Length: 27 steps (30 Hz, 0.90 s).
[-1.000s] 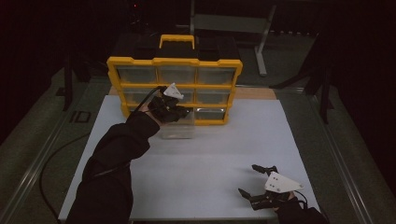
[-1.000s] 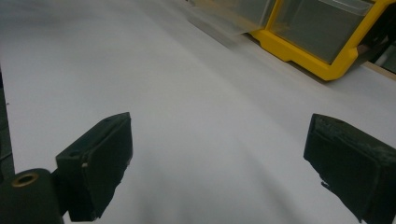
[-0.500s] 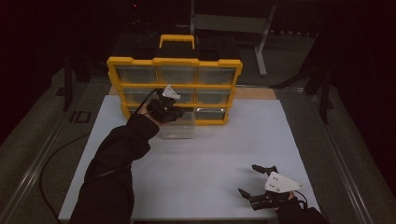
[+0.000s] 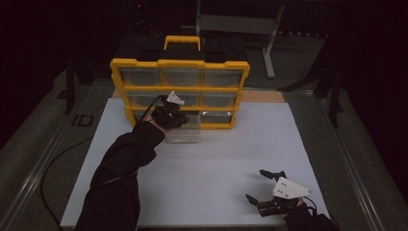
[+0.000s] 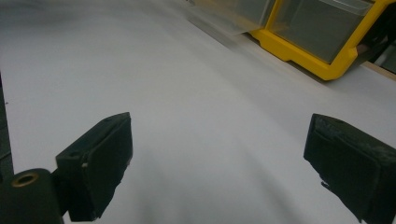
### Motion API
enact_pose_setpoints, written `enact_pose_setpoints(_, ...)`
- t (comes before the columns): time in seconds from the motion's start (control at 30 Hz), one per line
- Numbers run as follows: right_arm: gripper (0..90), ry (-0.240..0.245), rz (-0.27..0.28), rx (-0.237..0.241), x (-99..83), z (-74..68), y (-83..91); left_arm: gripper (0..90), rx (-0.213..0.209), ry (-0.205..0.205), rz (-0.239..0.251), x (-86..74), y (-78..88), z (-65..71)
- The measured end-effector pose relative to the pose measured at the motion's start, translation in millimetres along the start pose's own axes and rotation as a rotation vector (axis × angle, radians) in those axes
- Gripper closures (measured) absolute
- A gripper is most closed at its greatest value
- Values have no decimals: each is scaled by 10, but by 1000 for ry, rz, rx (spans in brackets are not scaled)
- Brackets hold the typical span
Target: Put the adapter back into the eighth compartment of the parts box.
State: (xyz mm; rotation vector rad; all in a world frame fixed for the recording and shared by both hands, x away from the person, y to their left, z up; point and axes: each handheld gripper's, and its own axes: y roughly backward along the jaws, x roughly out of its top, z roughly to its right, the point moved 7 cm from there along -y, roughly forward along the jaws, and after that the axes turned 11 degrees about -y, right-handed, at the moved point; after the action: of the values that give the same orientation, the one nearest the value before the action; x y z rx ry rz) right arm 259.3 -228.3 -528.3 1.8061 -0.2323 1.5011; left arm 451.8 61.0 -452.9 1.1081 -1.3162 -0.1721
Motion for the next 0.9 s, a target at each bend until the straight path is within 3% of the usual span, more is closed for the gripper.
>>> enact_pose_setpoints(0.6, 81, 0, -1, -1, -2, 0, -1, 753, 7, 39, -54, -75, -126, -13)
enact_pose_setpoints(0.83, 81, 1, -1, 0, -1, 0, -1, 746, 11, 52, -45, -56, -111, -20)
enact_pose_setpoints(0.9, 81, 0, -1, 0, -1, 0, 0, 646, 13, 71, -37, -47, -106, -18)
